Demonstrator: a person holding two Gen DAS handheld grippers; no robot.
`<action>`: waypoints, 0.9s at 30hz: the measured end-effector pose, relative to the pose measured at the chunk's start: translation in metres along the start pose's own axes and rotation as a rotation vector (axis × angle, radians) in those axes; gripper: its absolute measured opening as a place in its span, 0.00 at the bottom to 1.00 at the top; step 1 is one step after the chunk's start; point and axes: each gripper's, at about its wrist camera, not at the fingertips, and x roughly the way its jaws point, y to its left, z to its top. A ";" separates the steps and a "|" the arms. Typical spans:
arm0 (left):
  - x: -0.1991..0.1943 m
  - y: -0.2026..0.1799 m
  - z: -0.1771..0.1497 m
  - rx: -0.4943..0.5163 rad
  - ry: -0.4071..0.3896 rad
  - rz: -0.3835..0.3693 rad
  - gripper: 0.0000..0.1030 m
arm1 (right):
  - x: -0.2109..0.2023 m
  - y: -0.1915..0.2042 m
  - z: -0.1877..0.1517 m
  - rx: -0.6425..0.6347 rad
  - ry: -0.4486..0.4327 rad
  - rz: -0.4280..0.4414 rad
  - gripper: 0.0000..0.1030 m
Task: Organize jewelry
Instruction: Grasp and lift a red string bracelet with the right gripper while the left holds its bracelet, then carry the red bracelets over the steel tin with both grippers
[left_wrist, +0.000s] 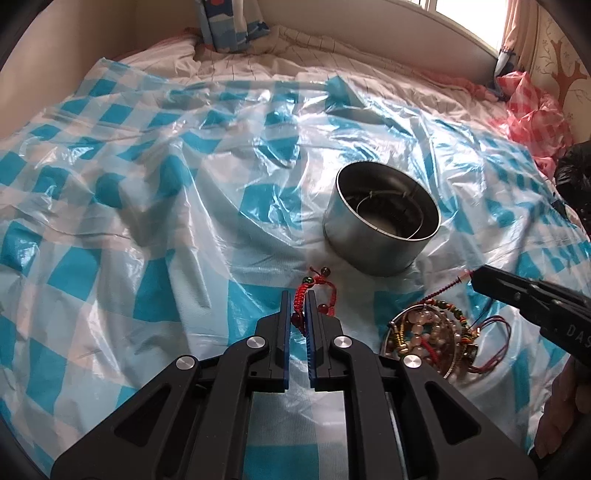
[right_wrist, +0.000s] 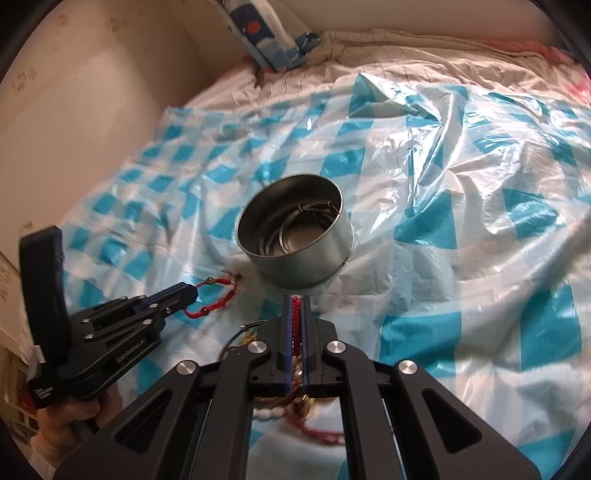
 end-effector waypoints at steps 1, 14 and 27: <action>-0.003 0.001 0.000 -0.002 -0.003 -0.007 0.06 | -0.004 -0.001 -0.003 0.012 -0.009 0.012 0.04; -0.036 -0.010 0.011 0.003 -0.067 -0.076 0.06 | -0.050 0.009 -0.003 0.022 -0.200 0.150 0.04; -0.056 -0.014 0.020 0.004 -0.104 -0.109 0.06 | -0.084 -0.002 -0.001 0.099 -0.289 0.362 0.04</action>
